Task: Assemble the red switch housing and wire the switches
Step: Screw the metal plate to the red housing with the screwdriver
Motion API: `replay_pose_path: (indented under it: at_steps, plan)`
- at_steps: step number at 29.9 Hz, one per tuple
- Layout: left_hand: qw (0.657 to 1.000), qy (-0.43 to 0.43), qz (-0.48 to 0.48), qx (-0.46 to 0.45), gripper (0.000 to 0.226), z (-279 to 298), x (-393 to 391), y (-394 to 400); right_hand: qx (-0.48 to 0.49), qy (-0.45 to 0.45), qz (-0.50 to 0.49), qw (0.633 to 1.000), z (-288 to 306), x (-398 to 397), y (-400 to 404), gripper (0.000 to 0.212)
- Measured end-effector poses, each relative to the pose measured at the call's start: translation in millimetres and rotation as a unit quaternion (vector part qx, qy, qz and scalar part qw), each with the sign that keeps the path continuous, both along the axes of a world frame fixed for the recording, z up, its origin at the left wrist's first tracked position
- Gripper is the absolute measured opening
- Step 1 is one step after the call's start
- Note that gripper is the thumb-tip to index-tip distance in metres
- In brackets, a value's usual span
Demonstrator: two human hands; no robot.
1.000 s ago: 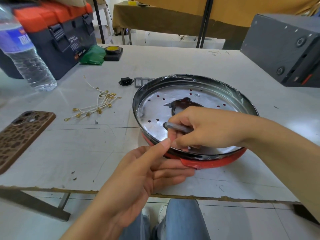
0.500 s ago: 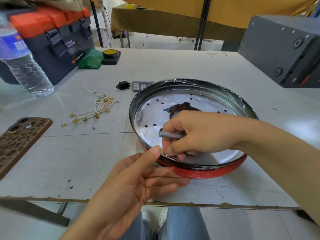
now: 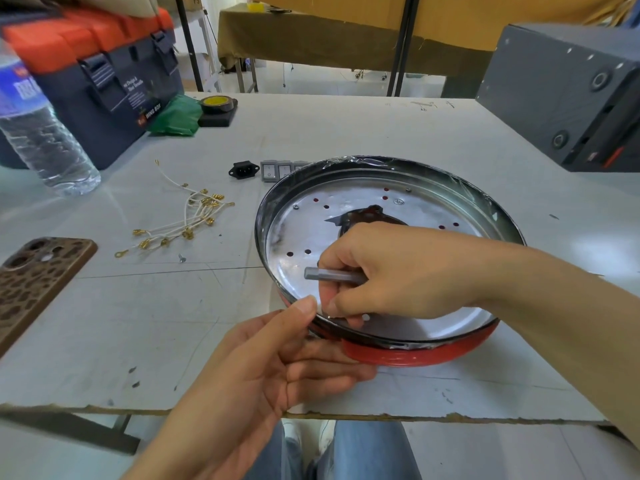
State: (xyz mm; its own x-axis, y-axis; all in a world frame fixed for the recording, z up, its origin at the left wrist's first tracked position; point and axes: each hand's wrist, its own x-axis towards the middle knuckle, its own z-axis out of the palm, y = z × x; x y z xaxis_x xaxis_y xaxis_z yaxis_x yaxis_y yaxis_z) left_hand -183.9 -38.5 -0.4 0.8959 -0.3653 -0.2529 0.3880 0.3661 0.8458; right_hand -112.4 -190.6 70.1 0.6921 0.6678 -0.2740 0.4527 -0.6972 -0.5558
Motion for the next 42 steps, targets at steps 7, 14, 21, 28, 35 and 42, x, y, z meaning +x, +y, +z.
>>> replay_pose_path:
  at_steps: [7, 14, 21, 28, 35, 42]
  plan:
    - [1.000, 0.008, 0.000, 0.014, 0.030, -1.0, -0.2, -2.4, -0.007, -0.010, 0.021, 1.000, 1.6, 0.4, -2.6, 0.029]
    - [0.999, 0.030, 0.011, -0.002, 0.030, -1.8, -0.4, -0.5, -0.026, -0.023, 0.051, 0.998, 3.1, 3.5, 0.4, 0.024]
    - [0.999, 0.037, 0.006, -0.001, 0.029, -1.5, 0.5, 0.6, 0.008, 0.038, 0.022, 0.999, 6.3, 10.7, -8.3, 0.015]
    - [0.999, 0.038, 0.025, 0.022, 0.031, 0.2, 0.0, -3.8, 0.013, 0.044, 0.029, 0.998, 3.2, 9.2, -5.0, 0.020]
    - [0.998, 0.033, 0.048, 0.029, 0.029, -0.1, -0.7, -7.9, 0.006, 0.048, 0.030, 0.998, 2.7, 9.6, -4.0, 0.019]
    - [0.998, 0.023, 0.051, 0.034, 0.031, -0.2, -1.3, -9.2, 0.011, 0.053, 0.028, 0.998, 1.1, 9.9, -4.9, 0.015]
